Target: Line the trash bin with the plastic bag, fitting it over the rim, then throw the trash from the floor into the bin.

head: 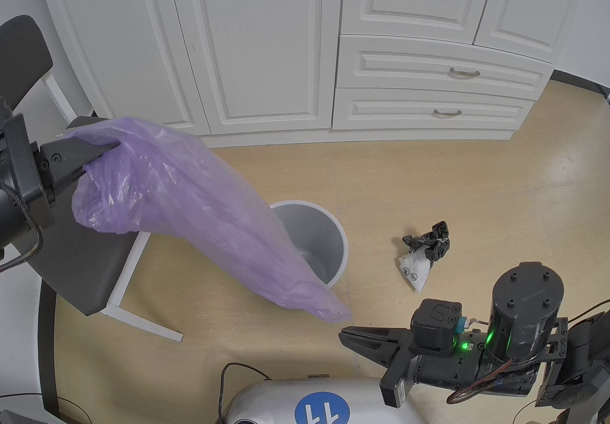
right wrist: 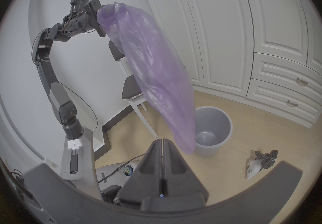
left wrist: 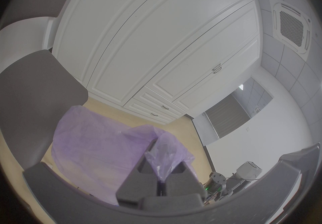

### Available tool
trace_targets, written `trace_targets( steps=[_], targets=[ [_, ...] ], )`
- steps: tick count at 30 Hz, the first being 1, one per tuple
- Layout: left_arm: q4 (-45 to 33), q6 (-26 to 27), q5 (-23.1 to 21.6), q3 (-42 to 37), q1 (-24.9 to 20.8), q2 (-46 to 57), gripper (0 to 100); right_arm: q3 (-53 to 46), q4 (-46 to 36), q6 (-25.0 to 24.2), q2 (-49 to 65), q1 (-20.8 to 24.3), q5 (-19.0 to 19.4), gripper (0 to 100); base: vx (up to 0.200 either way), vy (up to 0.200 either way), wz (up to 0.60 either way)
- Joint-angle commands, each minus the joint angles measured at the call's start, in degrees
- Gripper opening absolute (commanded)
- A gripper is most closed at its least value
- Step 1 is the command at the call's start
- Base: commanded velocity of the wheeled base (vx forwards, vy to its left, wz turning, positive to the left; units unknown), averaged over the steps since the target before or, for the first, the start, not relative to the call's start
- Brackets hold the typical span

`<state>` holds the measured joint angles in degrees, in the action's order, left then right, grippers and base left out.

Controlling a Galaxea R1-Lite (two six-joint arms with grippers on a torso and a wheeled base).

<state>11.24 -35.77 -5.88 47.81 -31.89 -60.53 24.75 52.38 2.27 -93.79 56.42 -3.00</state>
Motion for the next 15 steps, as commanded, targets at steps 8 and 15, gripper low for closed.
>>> trace_targets(
  steps=[8, 15],
  targets=[
    [0.10, 0.17, -0.36, -0.44, -0.10, 0.94, 0, 1.62, 0.97, -0.07, -6.66, -0.70, 0.01, 0, 0.000, 0.000, 0.00],
    [0.10, 0.17, -0.54, -0.44, -1.51, 1.82, 0, 4.70, 0.97, -3.06, -11.67, -1.93, -0.08, 0, 0.000, 0.000, 0.00]
  ],
)
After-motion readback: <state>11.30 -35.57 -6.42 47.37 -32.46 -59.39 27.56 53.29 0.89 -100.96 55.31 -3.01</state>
